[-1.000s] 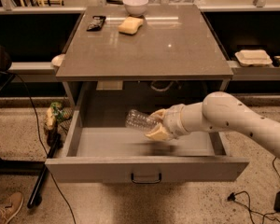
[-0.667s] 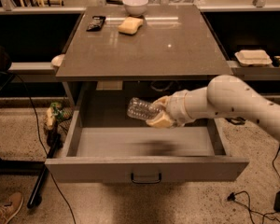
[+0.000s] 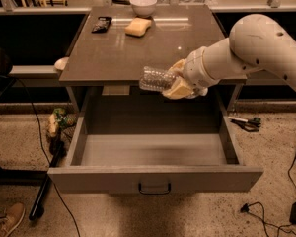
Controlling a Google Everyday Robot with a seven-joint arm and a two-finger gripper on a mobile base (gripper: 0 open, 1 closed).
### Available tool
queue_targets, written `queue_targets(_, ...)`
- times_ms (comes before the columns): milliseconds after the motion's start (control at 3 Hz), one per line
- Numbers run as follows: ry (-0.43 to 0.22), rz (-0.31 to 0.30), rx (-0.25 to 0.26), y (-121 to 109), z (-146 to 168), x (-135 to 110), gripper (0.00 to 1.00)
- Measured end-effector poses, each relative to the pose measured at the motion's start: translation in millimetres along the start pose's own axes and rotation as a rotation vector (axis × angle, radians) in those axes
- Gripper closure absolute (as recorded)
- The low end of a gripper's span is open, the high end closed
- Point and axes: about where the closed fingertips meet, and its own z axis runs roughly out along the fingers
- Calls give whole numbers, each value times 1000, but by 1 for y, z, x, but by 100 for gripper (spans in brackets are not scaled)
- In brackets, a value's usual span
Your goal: Pick water bottle from top drawer and place on counter
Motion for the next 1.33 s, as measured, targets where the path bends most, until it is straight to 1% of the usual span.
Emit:
queue_targets(333,0,0,0,0,0,0,100)
queue_targets(667,9,31,31,-28,2,-1,100)
queue_targets(1000,31,45,67,-75,8,-5,100)
queue_targets(1333,45,102,114,-128,12,-7,100)
